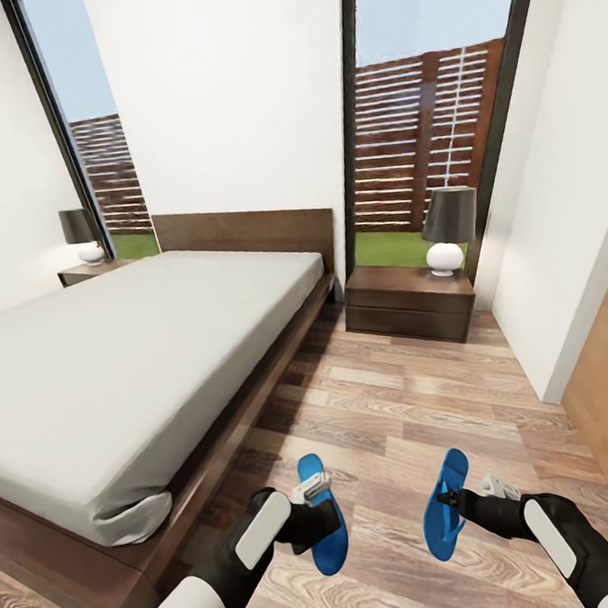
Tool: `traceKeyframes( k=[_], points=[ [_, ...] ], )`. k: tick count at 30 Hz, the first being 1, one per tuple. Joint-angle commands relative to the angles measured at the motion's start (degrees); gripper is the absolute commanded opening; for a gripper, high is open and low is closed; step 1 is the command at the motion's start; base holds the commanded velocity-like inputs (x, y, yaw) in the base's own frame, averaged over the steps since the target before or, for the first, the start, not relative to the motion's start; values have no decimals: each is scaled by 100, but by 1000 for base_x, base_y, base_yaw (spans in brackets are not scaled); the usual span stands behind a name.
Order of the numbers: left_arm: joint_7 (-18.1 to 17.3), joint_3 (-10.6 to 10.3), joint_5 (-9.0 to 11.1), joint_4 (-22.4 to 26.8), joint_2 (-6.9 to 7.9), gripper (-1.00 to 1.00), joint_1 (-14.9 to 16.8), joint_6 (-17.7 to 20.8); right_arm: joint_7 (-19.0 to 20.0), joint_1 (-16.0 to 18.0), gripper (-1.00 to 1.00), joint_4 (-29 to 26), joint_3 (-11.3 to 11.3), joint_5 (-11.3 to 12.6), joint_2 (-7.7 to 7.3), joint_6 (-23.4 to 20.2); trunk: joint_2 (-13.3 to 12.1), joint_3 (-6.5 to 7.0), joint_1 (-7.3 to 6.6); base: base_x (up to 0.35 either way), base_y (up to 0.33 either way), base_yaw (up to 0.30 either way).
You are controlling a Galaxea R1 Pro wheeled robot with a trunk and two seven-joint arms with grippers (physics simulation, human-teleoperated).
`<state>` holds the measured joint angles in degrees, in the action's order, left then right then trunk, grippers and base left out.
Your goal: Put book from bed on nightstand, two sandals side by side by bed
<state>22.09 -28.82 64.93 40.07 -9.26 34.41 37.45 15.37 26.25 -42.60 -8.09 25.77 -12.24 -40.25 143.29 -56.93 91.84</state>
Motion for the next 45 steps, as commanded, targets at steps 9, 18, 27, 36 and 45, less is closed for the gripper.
traceKeyframes(
  k=[9,18,27,36,45],
  points=[
    [68,-31,46,62,3,-100,0,27,30,3,-100,-2,-13,-1,2,-36,3,-6,-1,-155,-96,0],
    [66,-41,46,62,3,-100,-1,23,28,3,-100,-2,-11,-8,2,-36,3,-6,-1,-128,-106,23],
    [-111,-102,47,178,99,-100,4,329,27,3,-100,5,-41,-10,2,-36,3,-16,-1,-11,-9,221],
    [-883,-107,28,402,423,-100,3,1003,27,3,-100,2,-30,-10,2,-29,3,-18,-1,0,0,261],
    [-966,-70,18,422,476,-100,4,1032,27,3,-100,0,-26,-10,2,-27,3,-18,-1,0,0,263]
  ],
)
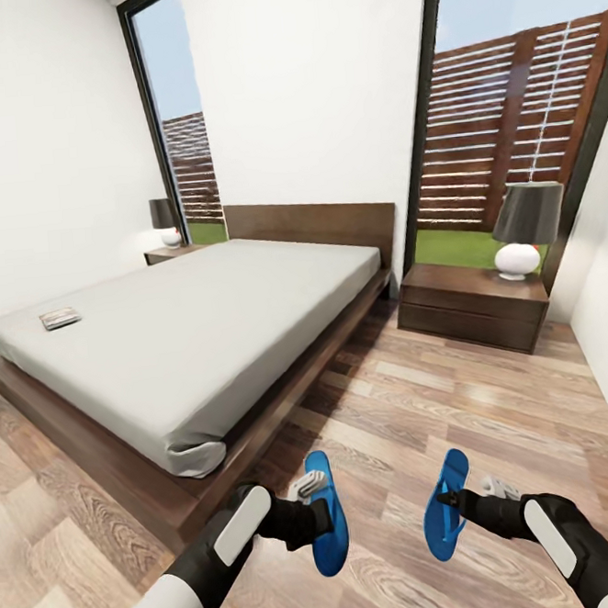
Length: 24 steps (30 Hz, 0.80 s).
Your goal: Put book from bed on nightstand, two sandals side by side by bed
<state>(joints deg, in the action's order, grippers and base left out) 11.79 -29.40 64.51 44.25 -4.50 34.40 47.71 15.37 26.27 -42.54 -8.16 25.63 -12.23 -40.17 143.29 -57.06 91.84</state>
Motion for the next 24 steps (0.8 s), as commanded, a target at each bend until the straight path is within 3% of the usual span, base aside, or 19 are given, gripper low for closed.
traceKeyframes(
  k=[1,17,24],
  points=[
    [63,-9,61,5,1,-100,5,4,27,1,-100,-5,-19,3,1,-35,3,-6,-1,0,0,263],
    [66,5,53,5,2,-100,4,-23,27,1,-100,-4,-11,3,1,-33,3,-6,-1,0,0,259],
    [69,13,45,-2,6,-100,5,-82,27,1,-100,-7,13,-5,1,-29,3,-6,-1,0,0,61]
  ],
)
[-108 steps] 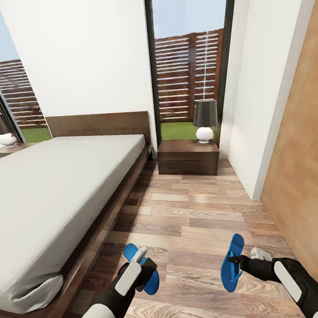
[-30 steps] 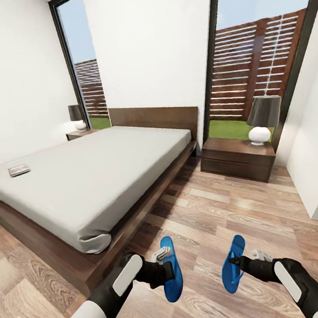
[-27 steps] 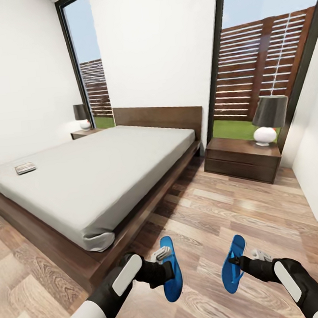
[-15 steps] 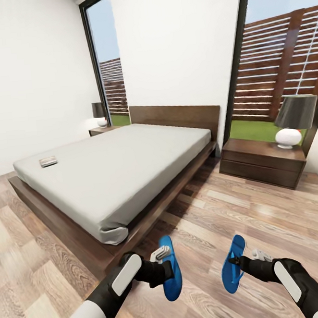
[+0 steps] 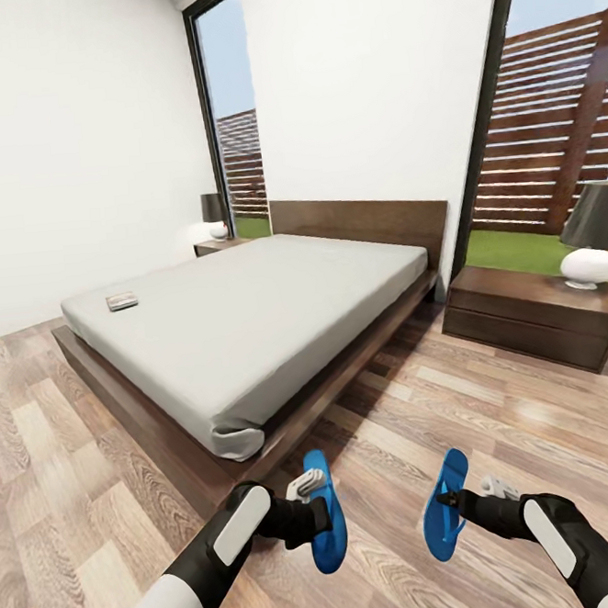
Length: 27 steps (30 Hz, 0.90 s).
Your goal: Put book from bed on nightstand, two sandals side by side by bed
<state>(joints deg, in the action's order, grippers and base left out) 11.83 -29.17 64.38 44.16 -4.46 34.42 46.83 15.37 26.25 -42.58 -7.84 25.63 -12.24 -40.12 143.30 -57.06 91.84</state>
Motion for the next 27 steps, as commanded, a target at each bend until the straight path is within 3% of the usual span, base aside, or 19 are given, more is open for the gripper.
traceKeyframes(
  k=[1,13,18,22,27],
  points=[
    [65,-7,58,5,4,-100,4,2,27,3,-100,-4,-17,-5,5,-33,2,-6,-1,0,0,5],
    [74,3,57,-23,44,-100,2,-89,-50,3,-100,17,4,-11,11,-52,2,-6,-1,0,0,1],
    [100,-1,58,-31,66,-100,3,-65,-650,32,-100,24,29,29,11,-84,2,-6,-1,0,0,0],
    [107,-1,66,-9,108,-100,4,-39,-1100,296,-100,22,35,22,26,-166,2,-6,-1,0,0,0],
    [94,-1,81,33,172,-100,4,86,-1841,789,-100,36,129,6,254,-946,2,-6,-1,0,0,0]
  ],
)
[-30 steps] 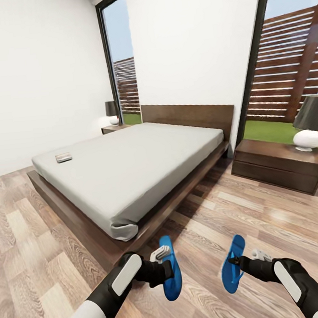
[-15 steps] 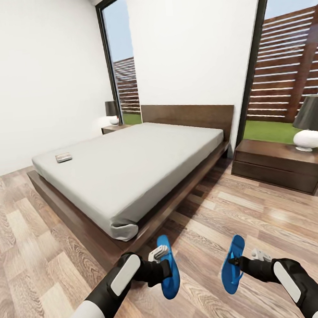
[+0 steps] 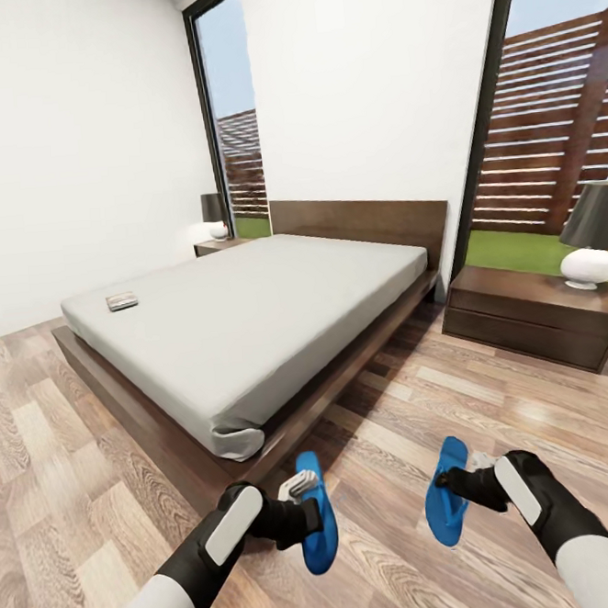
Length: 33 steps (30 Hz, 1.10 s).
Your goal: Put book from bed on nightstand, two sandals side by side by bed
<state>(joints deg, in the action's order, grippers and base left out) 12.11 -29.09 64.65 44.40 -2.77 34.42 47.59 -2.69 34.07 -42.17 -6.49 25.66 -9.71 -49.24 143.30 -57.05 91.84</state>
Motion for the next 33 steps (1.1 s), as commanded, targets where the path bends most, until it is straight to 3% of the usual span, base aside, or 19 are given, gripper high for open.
traceKeyframes(
  k=[1,5,10,12,27,33],
  points=[
    [62,-9,56,13,5,-100,3,31,-125,89,-100,15,12,3,32,-140,2,-6,-1,0,0,0],
    [48,-16,87,67,-5,-100,3,145,-648,866,-100,664,88,1,305,-729,2,-6,-1,0,0,0],
    [46,-16,118,337,-7,-100,3,218,-934,1698,-100,1814,108,-8,564,-843,2,-6,-1,0,0,0],
    [46,-13,123,374,-6,-100,3,265,-1016,1845,-100,1992,112,-8,617,-853,4,-29,2,0,0,0],
    [37,-18,119,409,-2,-100,2,528,-1108,1998,-100,2265,168,-2,670,-220,24,-361,40,0,0,0],
    [37,-18,121,411,-4,-100,3,523,-1139,1999,-100,2270,317,-17,655,27,32,-494,56,0,0,9]
  ],
)
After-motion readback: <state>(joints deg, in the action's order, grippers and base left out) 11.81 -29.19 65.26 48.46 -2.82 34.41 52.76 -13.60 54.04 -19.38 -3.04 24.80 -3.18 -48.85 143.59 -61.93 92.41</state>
